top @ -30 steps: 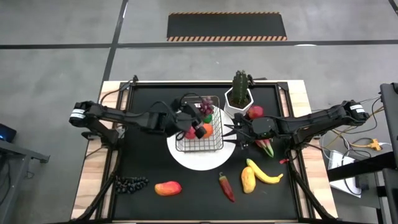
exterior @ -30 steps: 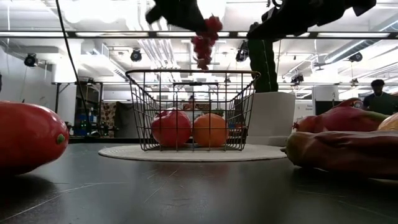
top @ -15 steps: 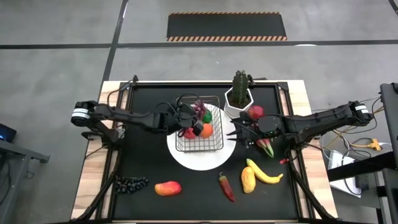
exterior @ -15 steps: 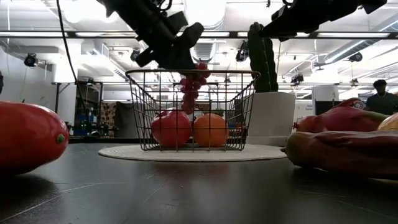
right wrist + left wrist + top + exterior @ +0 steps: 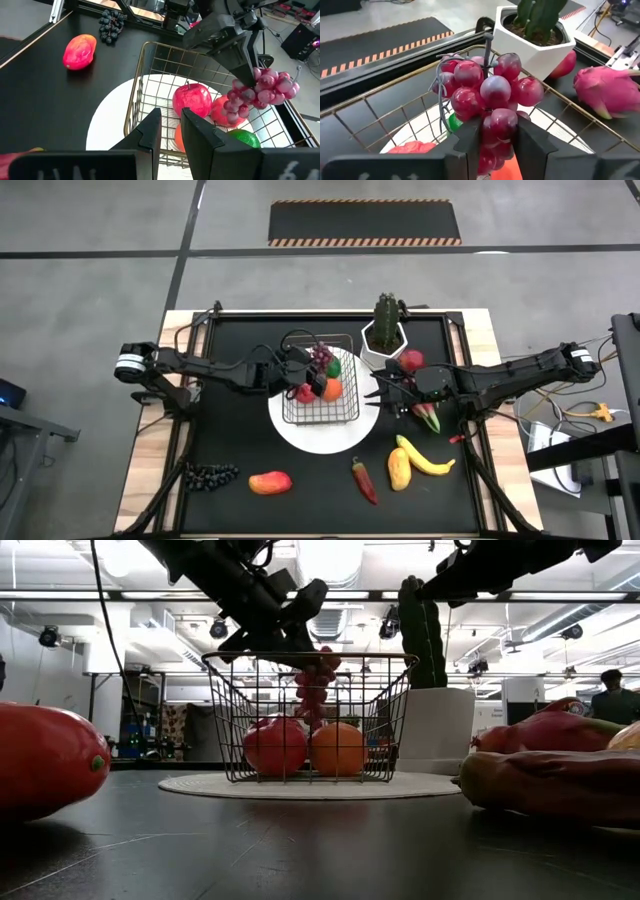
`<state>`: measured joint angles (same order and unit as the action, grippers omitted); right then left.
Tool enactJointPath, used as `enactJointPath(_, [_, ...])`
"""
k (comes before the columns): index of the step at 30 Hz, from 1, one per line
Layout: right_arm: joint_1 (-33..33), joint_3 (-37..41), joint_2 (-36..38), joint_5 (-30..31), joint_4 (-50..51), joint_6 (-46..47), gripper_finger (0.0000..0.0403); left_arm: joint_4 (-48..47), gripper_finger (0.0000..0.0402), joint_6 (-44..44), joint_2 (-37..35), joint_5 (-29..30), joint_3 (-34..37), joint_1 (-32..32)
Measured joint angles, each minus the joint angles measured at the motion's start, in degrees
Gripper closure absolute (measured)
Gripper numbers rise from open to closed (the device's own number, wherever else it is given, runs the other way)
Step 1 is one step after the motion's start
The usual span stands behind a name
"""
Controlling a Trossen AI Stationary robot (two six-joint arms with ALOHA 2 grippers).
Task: Build produce basket
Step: Put the red grapes into the gold wire basket, then put the dragon fruit into the gold wire basket
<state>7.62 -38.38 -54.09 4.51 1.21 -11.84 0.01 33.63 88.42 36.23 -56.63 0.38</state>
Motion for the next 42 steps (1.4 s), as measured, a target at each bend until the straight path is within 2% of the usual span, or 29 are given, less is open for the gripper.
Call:
enactJointPath(8, [0.0,0.0,0.0,0.0,0.0,0.1,0.0339,0.2,0.0256,2.5,0.0,0.3,1.8,0.3])
enactJointPath(15, [0.0,0.0,0.0,0.0,0.0,0.3,0.0339,2.5,0.0207,0.9,0.0,0.3,1.7,0.4])
enactJointPath(20, [0.0,0.0,0.0,0.0,0.0,0.8,0.0339,2.6,0.0203,-7.3,-1.1,0.0,0.4,0.0])
enactJointPath(23, [0.0,0.0,0.0,0.0,0.0,1.3,0.0339,2.7,0.0202,-12.2,-3.3,-2.2,0.3,-1.5])
enactJointPath(29, [0.0,0.0,0.0,-0.1,0.2,6.0,0.0339,2.8,0.0202,-23.9,-8.9,-3.2,1.7,-8.9])
enactJointPath(35, [2.5,-0.3,-0.3,-0.2,3.5,18.4,0.0339,2.6,0.0202,-36.5,-12.0,-3.3,2.6,-17.0])
enactJointPath(39, [2.9,-2.9,-0.3,0.1,10.9,34.0,0.0339,2.5,0.0202,-44.3,-13.8,-3.3,2.7,-19.5])
enactJointPath(42, [2.9,-5.6,-0.5,4.0,20.3,46.3,0.0339,2.6,0.0202,-48.5,-15.8,-3.3,2.6,-19.7])
